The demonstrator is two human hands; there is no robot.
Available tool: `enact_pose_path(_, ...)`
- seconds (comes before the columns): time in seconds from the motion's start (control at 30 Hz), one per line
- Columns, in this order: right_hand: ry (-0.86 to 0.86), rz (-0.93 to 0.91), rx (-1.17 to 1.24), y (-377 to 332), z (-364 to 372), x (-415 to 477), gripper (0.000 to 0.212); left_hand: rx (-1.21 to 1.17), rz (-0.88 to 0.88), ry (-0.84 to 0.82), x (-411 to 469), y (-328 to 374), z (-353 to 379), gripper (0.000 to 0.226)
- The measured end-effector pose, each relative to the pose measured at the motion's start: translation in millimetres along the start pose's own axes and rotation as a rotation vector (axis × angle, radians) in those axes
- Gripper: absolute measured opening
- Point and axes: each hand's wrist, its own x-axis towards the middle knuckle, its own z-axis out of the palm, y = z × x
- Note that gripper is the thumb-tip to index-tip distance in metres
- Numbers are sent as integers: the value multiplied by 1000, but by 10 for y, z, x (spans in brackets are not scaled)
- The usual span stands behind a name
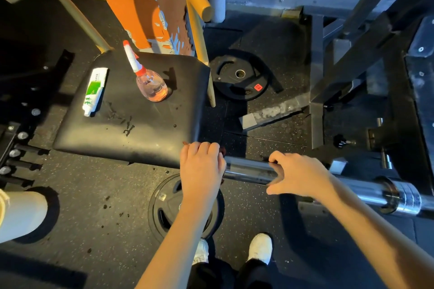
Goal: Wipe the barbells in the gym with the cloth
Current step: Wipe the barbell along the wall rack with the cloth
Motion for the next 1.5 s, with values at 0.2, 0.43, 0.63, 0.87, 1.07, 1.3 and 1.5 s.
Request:
enact_pose_path(0.2,131,20,-96,-52,103,2,39,-83,90,-47,-9,222,9,27)
enact_pose_path(0.43,589,-24,-216,-57,448,-24,52,-131,131,-48,149,-215,-20,39)
enact_pose_path(0.63,709,62,-260,-98,635,-22,65,-55,29,33,-15,-22,30,25)
enact_pose_path(0.87,214,-14,-39,47,129,-144,44,-135,183,50,15,-78,57,37)
enact_pose_path(1.07,298,67,-117,159,245,-135,43,-55,-101,106,-66,-3,100,25)
enact_pose_path(1.3,774,103,-222,140,674,-130,51,-51,63,-2,8,199,50,29)
enact_pose_path(1.5,839,100,-270,159,759,-119,56,76,-159,-92,165,8,-15,26)
